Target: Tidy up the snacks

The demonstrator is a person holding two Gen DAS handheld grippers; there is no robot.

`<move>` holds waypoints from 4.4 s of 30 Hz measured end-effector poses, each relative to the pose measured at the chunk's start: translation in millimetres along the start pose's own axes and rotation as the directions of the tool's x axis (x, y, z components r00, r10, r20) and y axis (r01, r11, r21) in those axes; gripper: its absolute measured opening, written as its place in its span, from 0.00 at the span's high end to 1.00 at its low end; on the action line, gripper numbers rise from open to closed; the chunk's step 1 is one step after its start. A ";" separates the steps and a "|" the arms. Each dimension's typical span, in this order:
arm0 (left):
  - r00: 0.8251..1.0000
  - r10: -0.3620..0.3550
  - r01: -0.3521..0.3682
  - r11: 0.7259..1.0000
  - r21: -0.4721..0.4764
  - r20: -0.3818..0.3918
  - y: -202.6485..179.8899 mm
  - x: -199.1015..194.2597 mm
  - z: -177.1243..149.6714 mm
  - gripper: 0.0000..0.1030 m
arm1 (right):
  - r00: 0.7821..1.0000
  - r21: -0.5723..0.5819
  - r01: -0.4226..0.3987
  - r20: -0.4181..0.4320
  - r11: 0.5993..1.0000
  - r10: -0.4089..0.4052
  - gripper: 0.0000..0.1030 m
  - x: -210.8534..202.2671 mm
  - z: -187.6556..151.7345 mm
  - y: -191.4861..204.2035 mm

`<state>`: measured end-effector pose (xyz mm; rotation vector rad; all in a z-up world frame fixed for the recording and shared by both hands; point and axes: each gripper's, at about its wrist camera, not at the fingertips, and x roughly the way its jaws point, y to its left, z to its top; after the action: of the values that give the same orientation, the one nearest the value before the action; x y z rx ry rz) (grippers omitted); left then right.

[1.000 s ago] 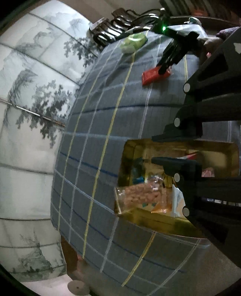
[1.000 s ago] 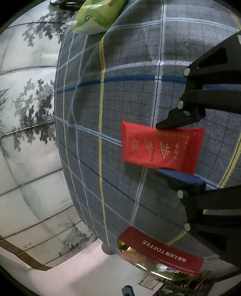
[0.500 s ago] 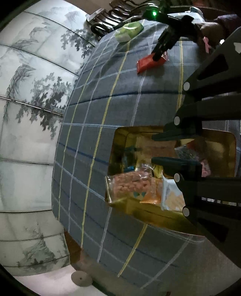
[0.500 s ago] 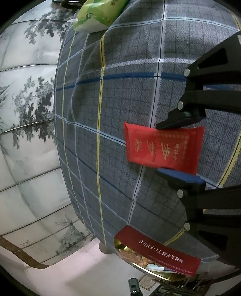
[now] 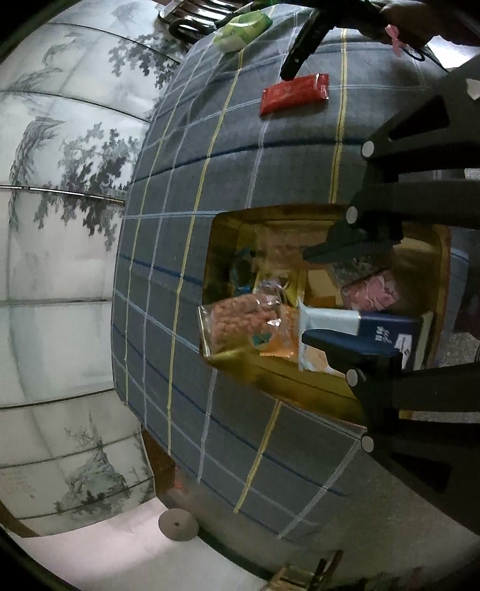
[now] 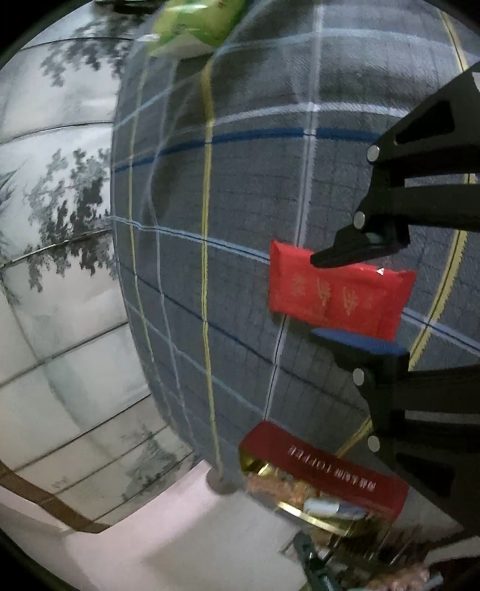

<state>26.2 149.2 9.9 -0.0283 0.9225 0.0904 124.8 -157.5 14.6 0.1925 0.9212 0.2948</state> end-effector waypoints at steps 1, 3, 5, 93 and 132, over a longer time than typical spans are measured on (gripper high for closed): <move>1.000 0.001 -0.001 1.000 0.000 0.001 1.3 -0.5 -0.9 0.65 | 1.000 0.009 0.009 -0.012 1.000 -0.008 0.66 3.0 0.0 -1.5; 1.000 0.003 -0.003 1.000 0.002 0.001 2.9 -0.6 -2.7 0.65 | 1.000 0.050 -0.023 -0.011 0.999 0.024 0.66 3.0 -2.2 -7.6; 1.000 -0.003 0.003 1.000 0.001 -0.007 2.6 0.4 -3.8 0.63 | 0.999 0.066 -0.014 -0.028 0.998 0.016 0.58 4.3 -3.0 -8.3; 0.991 0.130 -0.129 0.989 -0.072 0.017 76.7 7.9 -47.7 0.22 | 0.898 0.082 -0.369 -0.224 0.926 0.378 0.54 73.3 26.9 215.3; 0.923 0.140 -0.093 0.985 -0.147 0.359 73.2 -82.3 -52.8 0.10 | 0.897 -0.519 0.101 0.417 0.849 0.148 0.28 -111.0 -52.6 293.9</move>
<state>-71.8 213.4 44.6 -0.0721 0.5398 0.2573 -29.9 84.9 151.7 -0.2399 0.3527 0.4964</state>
